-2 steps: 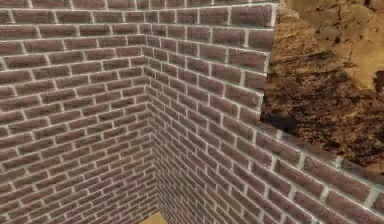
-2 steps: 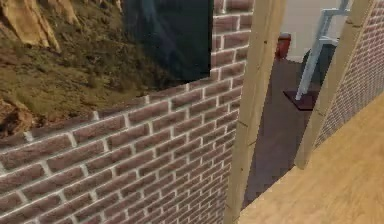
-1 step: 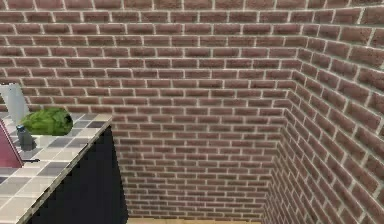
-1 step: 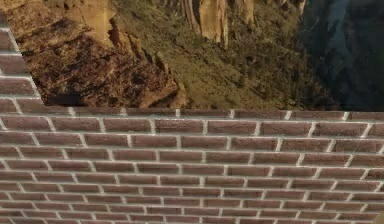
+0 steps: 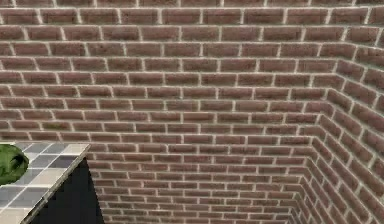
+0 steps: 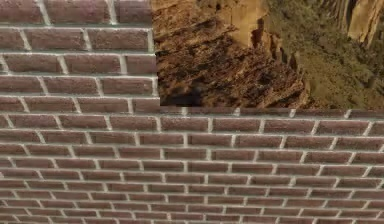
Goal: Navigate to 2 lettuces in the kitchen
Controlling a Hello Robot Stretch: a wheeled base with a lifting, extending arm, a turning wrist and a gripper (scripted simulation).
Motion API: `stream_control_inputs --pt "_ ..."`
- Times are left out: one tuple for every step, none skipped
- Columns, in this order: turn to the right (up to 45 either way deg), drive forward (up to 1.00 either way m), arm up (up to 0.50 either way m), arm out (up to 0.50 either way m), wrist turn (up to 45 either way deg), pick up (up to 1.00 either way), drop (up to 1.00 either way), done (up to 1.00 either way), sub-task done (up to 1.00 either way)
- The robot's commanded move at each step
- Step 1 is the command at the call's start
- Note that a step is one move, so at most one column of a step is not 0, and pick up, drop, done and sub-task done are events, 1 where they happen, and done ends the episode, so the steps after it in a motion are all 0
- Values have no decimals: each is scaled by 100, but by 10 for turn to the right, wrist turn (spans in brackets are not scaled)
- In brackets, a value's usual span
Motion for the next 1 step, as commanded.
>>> stream_control_inputs --pt "-450 0 0 0 0 0 0 0 0"
